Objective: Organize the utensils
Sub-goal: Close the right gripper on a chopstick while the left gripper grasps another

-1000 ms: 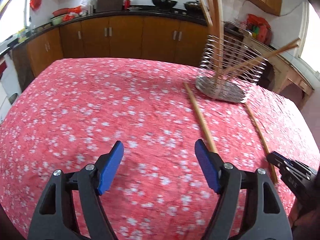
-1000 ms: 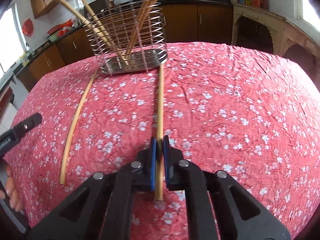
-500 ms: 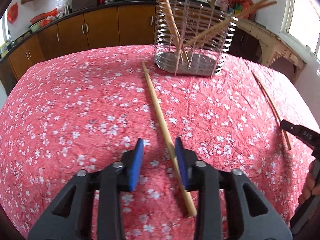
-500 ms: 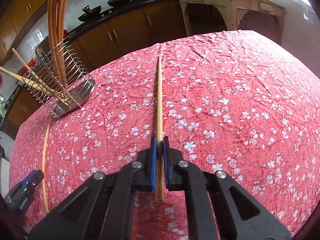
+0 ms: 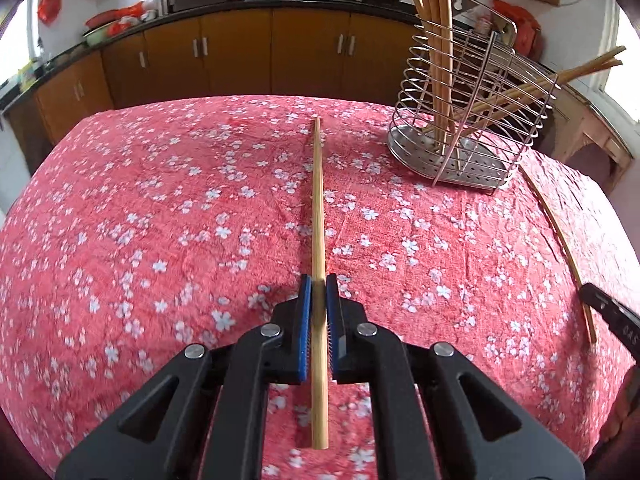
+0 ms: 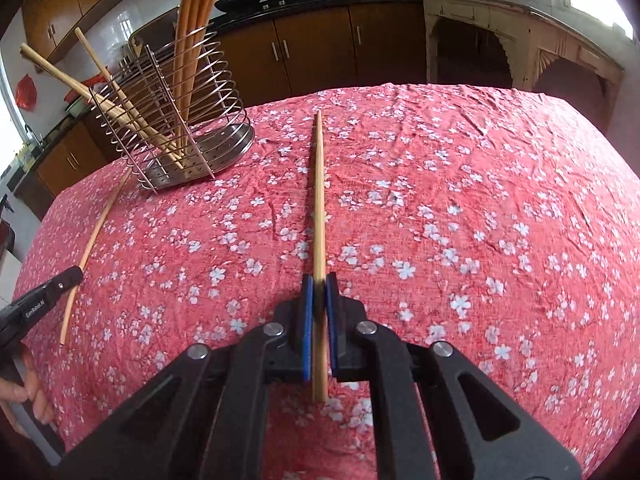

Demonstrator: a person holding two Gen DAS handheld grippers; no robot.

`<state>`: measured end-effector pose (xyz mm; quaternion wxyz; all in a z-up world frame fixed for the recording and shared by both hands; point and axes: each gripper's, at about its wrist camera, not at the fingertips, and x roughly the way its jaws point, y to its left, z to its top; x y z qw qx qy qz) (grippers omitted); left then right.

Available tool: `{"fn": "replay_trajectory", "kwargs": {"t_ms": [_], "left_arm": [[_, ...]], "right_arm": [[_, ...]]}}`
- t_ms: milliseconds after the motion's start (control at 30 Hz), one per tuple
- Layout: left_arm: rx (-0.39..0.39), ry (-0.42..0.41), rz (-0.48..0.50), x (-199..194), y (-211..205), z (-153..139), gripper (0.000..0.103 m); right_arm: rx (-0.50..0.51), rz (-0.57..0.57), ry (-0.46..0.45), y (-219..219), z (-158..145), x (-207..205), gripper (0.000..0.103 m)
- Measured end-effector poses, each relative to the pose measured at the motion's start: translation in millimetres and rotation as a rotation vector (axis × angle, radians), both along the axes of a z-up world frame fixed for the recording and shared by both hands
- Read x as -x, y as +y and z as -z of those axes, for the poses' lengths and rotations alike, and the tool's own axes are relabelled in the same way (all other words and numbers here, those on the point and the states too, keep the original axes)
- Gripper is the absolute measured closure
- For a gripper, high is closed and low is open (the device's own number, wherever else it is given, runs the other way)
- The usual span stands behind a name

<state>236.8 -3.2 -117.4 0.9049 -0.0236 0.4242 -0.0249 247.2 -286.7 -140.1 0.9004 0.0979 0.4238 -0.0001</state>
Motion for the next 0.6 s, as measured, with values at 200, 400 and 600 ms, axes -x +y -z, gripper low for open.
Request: {"fn": "replay_trajectory", "kwargs": {"t_ms": [200, 400, 600], "left_arm": [[-0.019, -0.002, 0.021, -3, 1, 0, 0.094], [-0.039, -0.001, 0.027, -4, -5, 0, 0.092], [-0.043, -0.002, 0.026, -3, -9, 1, 0.092]], "right_arm": [[0.085, -0.024, -0.004, 9, 1, -6, 0.095], [0.092, -0.024, -0.005, 12, 0, -5, 0.095], [0.094, -0.024, -0.006, 12, 1, -4, 0.095]]}}
